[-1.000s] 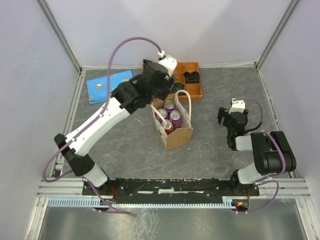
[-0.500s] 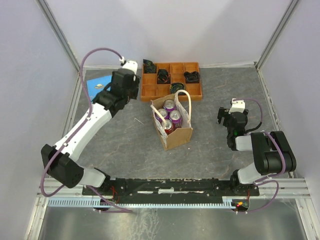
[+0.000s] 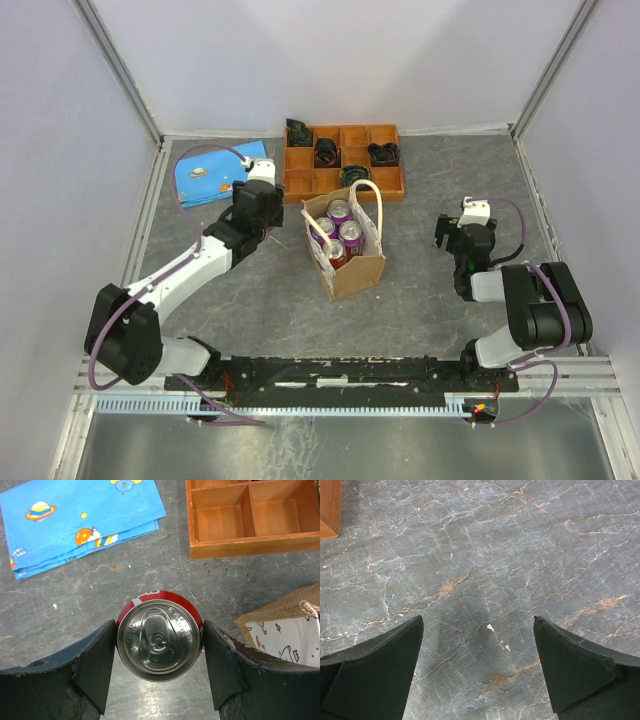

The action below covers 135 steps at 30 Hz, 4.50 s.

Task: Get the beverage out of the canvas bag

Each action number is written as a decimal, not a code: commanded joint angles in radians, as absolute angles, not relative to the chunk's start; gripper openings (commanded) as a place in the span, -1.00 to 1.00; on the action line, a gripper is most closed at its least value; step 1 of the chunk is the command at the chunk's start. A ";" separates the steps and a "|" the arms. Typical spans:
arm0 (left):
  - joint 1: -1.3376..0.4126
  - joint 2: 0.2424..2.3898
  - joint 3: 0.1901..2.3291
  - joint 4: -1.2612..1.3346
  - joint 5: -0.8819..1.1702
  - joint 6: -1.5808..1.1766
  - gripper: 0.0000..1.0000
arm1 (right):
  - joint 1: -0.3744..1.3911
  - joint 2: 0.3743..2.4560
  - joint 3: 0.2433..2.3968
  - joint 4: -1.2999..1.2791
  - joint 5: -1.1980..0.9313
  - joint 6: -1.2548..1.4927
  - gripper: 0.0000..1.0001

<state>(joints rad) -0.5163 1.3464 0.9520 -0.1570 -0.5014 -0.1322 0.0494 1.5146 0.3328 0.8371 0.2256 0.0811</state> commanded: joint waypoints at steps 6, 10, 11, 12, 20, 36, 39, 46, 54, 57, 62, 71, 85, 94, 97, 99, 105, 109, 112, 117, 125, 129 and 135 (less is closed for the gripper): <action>-0.497 1.371 0.940 0.056 -0.525 -0.257 -0.94 | 0.046 1.505 0.359 0.870 0.224 0.076 0.99; -0.487 1.394 0.941 0.055 -0.499 -0.271 -0.94 | 0.046 1.506 0.359 0.870 0.224 0.076 0.99; -0.483 1.400 0.939 0.057 -0.487 -0.276 -0.94 | 0.046 1.506 0.359 0.870 0.223 0.076 0.99; -0.479 1.405 0.937 0.060 -0.480 -0.280 -0.94 | 0.046 1.506 0.359 0.870 0.223 0.076 0.99; -0.469 1.445 0.930 0.070 -0.455 -0.287 -0.92 | 0.046 1.506 0.359 0.870 0.224 0.077 0.99; -0.469 1.502 0.952 0.000 -0.464 -0.311 0.15 | 0.046 1.505 0.359 0.870 0.224 0.077 0.99; -0.468 1.504 0.952 -0.009 -0.460 -0.318 0.20 | 0.046 1.505 0.358 0.870 0.224 0.076 0.99; -0.467 1.509 0.979 -0.040 -0.461 -0.315 0.99 | 0.046 1.505 0.359 0.870 0.224 0.077 0.99; -0.469 1.431 1.081 -0.053 -0.486 -0.221 0.99 | 0.046 1.505 0.359 0.870 0.223 0.076 0.99; -0.471 1.371 1.151 -0.044 -0.409 -0.133 0.90 | 0.046 1.506 0.359 0.870 0.224 0.075 0.99; -0.553 1.349 1.329 -0.140 -0.294 0.016 0.85 | 0.046 1.505 0.359 0.870 0.224 0.076 0.99; -0.774 1.526 1.522 -0.324 -0.211 0.132 0.83 | 0.046 1.506 0.359 0.870 0.224 0.077 0.99; -0.856 1.783 1.639 -0.536 -0.195 0.082 0.80 | 0.045 1.506 0.359 0.870 0.224 0.076 0.99; -0.875 1.819 1.617 -0.611 -0.191 0.050 0.78 | 0.046 1.506 0.359 0.870 0.224 0.077 0.99; -0.897 1.836 1.621 -0.636 -0.191 0.043 0.72 | 0.045 1.506 0.359 0.870 0.224 0.076 0.99; -0.909 1.848 1.622 -0.646 -0.195 0.034 0.71 | 0.046 1.506 0.359 0.870 0.224 0.076 0.99; -0.915 1.873 1.619 -0.649 -0.203 0.018 0.69 | 0.046 1.506 0.359 0.870 0.224 0.077 0.99; -0.915 1.894 1.622 -0.652 -0.204 0.011 0.68 | 0.046 1.505 0.359 0.870 0.224 0.076 0.99; -0.916 1.912 1.624 -0.658 -0.206 0.011 0.68 | 0.045 1.506 0.359 0.870 0.224 0.076 0.99; -0.915 1.940 1.634 -0.665 -0.220 0.024 0.69 | 0.046 1.506 0.359 0.870 0.224 0.077 0.99; -0.917 1.900 1.658 -0.689 -0.266 0.026 0.68 | 0.046 1.506 0.359 0.871 0.224 0.076 0.99; -0.927 1.850 1.660 -0.680 -0.285 0.018 0.67 | 0.046 1.506 0.358 0.870 0.224 0.077 0.99; -0.930 1.836 1.672 -0.674 -0.293 0.019 0.68 | 0.046 1.505 0.359 0.870 0.224 0.077 0.99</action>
<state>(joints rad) -0.9253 1.8915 1.6318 -0.6815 -0.2680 0.0422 0.0494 1.5146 0.3328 0.8368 0.2253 0.0811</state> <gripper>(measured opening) 0.840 0.992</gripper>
